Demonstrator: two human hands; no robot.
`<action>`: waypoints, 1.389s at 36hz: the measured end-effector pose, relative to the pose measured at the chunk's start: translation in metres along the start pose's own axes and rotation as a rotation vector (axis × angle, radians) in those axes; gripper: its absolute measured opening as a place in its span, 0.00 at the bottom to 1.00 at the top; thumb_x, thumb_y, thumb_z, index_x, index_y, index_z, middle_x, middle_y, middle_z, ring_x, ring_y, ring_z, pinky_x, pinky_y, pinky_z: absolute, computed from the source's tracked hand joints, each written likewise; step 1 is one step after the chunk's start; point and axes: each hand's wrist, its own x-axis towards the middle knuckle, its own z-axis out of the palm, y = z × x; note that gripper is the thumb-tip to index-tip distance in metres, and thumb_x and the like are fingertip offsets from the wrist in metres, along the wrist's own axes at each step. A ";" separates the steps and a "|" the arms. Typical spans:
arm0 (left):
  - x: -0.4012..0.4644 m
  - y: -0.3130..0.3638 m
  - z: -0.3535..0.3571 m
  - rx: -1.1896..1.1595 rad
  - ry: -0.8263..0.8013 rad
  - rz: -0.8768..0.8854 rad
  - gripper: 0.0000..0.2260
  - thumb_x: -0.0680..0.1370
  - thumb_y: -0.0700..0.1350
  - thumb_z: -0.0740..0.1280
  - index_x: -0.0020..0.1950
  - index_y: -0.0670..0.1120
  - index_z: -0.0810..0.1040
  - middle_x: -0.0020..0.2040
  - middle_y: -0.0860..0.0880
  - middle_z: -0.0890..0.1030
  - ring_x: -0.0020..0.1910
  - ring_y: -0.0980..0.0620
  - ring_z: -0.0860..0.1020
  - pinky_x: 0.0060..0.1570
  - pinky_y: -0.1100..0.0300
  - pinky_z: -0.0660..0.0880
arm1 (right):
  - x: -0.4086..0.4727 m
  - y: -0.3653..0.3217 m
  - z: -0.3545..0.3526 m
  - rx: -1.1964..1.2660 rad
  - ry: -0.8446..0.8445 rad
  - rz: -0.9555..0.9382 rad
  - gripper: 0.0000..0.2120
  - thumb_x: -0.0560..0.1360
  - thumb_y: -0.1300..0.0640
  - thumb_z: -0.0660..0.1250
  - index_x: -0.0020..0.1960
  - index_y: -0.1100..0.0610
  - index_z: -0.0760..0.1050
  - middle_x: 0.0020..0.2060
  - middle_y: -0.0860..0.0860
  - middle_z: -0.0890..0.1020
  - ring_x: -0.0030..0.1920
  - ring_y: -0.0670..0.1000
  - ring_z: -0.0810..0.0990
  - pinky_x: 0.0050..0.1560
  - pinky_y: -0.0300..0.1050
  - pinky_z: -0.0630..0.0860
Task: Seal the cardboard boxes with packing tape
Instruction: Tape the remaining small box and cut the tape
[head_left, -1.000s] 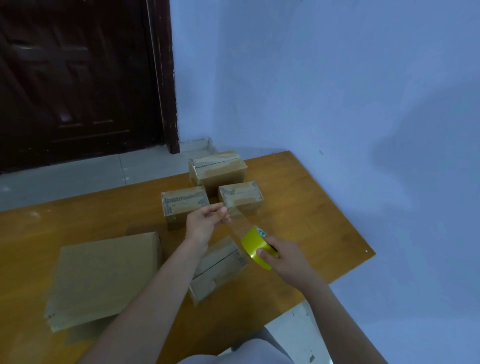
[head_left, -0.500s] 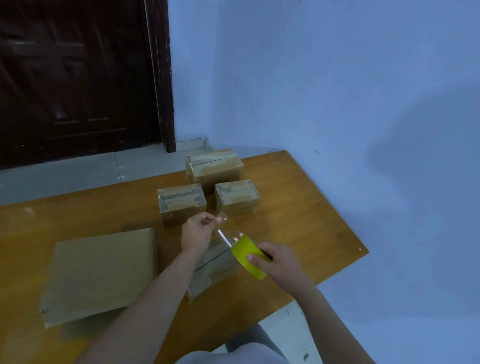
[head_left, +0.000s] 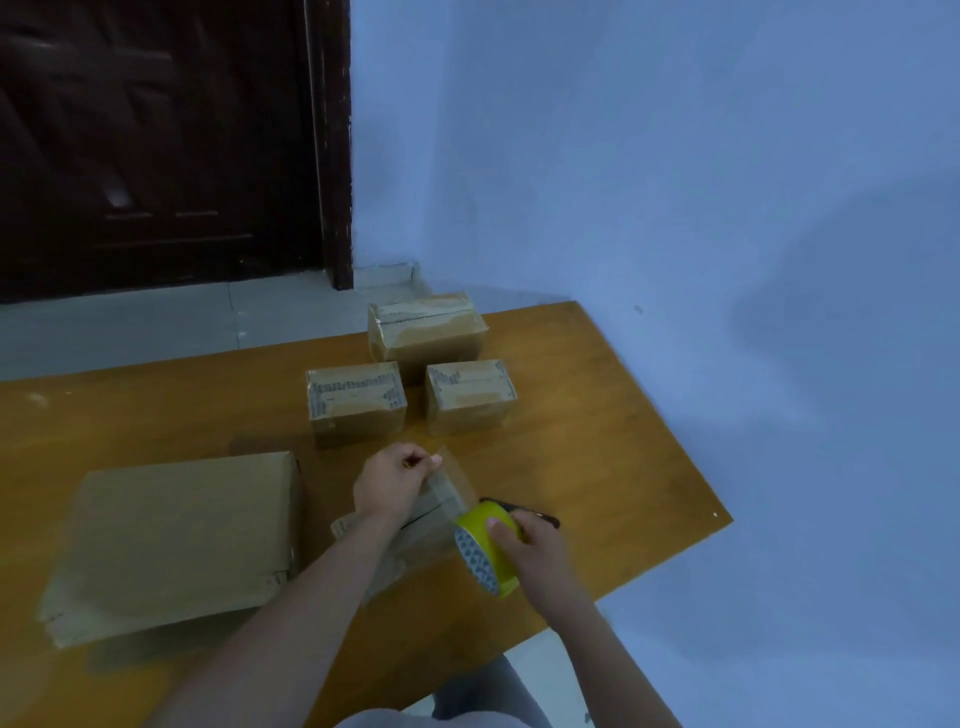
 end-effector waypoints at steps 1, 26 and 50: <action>0.000 0.001 0.000 0.020 -0.004 -0.006 0.07 0.75 0.55 0.69 0.43 0.52 0.80 0.43 0.53 0.80 0.44 0.51 0.77 0.40 0.58 0.72 | 0.000 0.000 0.000 -0.007 0.000 -0.002 0.16 0.79 0.57 0.63 0.33 0.53 0.66 0.25 0.45 0.70 0.25 0.40 0.70 0.29 0.33 0.67; 0.012 -0.001 0.003 -0.128 -0.052 -0.124 0.08 0.74 0.55 0.71 0.38 0.52 0.81 0.41 0.54 0.81 0.43 0.53 0.76 0.41 0.57 0.69 | 0.013 -0.010 -0.006 -0.392 -0.088 0.121 0.19 0.78 0.50 0.62 0.32 0.54 0.62 0.27 0.48 0.66 0.26 0.44 0.64 0.26 0.34 0.59; 0.020 -0.004 0.003 -0.340 -0.057 -0.241 0.06 0.70 0.51 0.75 0.36 0.51 0.83 0.41 0.51 0.83 0.48 0.47 0.78 0.56 0.45 0.73 | 0.015 0.005 -0.007 -0.368 -0.107 0.129 0.17 0.78 0.49 0.62 0.33 0.52 0.65 0.27 0.47 0.69 0.26 0.42 0.66 0.25 0.32 0.61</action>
